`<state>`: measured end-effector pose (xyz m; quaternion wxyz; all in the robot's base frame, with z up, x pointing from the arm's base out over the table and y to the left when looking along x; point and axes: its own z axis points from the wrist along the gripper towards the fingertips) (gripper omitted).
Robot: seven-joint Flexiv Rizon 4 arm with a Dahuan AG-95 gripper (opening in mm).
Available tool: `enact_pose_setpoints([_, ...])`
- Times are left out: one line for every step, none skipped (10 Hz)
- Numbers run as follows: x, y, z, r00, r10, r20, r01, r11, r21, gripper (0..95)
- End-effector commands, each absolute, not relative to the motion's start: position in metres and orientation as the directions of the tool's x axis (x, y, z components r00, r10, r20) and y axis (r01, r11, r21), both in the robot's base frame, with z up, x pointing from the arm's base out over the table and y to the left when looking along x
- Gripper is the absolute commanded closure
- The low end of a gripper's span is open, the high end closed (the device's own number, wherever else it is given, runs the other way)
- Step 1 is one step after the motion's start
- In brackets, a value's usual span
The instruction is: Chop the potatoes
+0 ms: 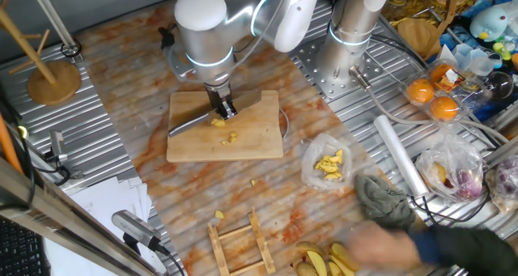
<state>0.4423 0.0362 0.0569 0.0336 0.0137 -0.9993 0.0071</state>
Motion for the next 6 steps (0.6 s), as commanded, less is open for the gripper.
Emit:
enact_pose_setpoints([0.446,0.037,0.050,-0.997,-0.026,0.067,-0.028,0.999,-0.018,95.0])
enact_pose_setpoints([0.447,0.037,0.048,-0.997,-0.027,0.067,-0.028,0.999,-0.020,95.0])
enact_pose_setpoints([0.449,0.037,0.042,-0.997,-0.030,0.064,-0.032,0.999,-0.025,95.0])
enact_pose_setpoints([0.450,0.035,0.037,-0.998,-0.033,0.061,-0.034,0.999,-0.025,95.0])
enact_pose_setpoints([0.450,0.035,0.037,-0.997,-0.026,0.066,-0.027,1.000,-0.014,95.0])
enact_pose_setpoints([0.449,0.036,0.039,-0.998,-0.024,0.066,-0.025,1.000,-0.010,95.0])
